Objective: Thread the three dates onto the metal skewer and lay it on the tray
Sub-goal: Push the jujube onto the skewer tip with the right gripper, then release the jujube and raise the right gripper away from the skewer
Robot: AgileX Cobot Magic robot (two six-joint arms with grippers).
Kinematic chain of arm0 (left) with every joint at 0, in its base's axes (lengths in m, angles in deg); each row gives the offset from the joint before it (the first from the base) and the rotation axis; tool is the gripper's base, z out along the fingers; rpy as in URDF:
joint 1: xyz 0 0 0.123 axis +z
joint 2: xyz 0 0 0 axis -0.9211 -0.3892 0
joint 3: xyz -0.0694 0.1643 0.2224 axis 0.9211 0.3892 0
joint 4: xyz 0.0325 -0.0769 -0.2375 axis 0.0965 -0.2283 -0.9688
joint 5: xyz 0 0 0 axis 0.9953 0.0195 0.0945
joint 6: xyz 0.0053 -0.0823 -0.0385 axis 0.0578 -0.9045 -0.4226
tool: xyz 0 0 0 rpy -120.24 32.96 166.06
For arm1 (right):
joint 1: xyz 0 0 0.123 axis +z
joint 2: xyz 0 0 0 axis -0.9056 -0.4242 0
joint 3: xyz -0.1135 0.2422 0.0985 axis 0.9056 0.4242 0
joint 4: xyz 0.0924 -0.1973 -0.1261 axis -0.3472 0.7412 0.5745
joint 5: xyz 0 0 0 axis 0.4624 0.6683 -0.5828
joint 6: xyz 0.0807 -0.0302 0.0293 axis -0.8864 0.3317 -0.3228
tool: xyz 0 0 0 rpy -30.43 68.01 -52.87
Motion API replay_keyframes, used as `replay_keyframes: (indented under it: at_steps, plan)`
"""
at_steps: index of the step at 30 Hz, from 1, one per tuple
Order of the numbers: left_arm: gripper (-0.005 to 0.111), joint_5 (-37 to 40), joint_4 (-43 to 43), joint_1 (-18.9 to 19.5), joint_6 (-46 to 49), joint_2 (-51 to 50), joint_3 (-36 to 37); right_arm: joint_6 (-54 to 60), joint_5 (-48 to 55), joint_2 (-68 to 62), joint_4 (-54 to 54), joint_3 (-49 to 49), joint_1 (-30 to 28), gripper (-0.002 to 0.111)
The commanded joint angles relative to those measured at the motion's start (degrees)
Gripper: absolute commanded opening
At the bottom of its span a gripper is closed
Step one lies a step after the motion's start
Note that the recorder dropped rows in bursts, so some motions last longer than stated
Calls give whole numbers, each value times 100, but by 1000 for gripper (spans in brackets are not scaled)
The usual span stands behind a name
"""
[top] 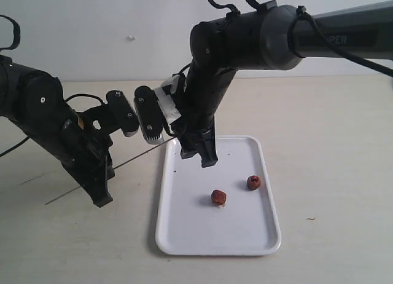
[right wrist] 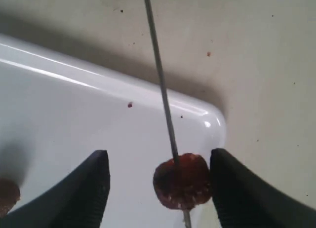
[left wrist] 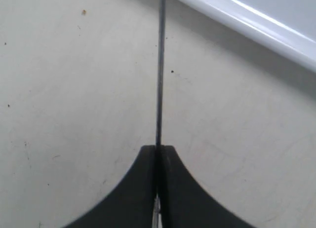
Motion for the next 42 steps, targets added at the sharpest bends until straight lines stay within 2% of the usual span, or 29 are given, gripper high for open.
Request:
replay_keyframes:
  at_steps: [1,5,11,14,19,30,34,39,42]
  plan:
    - [0,-166,-116,-9,-51,27,8,-102,-117,189,-63,-21,16,60]
    - [0,-280,-116,-9,-51,27,8,-567,-117,614,291,-21,16,60]
    - [0,-368,-116,-9,-51,27,8,-1947,-65,968,1673,-21,16,60]
    - [0,-452,-116,4,-51,37,8,-2746,187,1033,2250,-21,16,60]
    - [0,-636,-116,4,-76,73,8,-3282,639,1066,2873,-21,16,60]
    - [0,-951,-131,16,-595,611,8,-4060,1235,1066,3479,-21,3,60]
    - [0,-1180,-153,334,-780,762,119,-4121,1235,1094,3437,-21,-64,60]
    - [0,-1215,-398,810,-863,784,170,-3882,1100,1258,2783,-21,-193,60]
    - [0,-1215,-445,868,-863,832,170,-3580,1124,1272,2259,-21,-245,60]
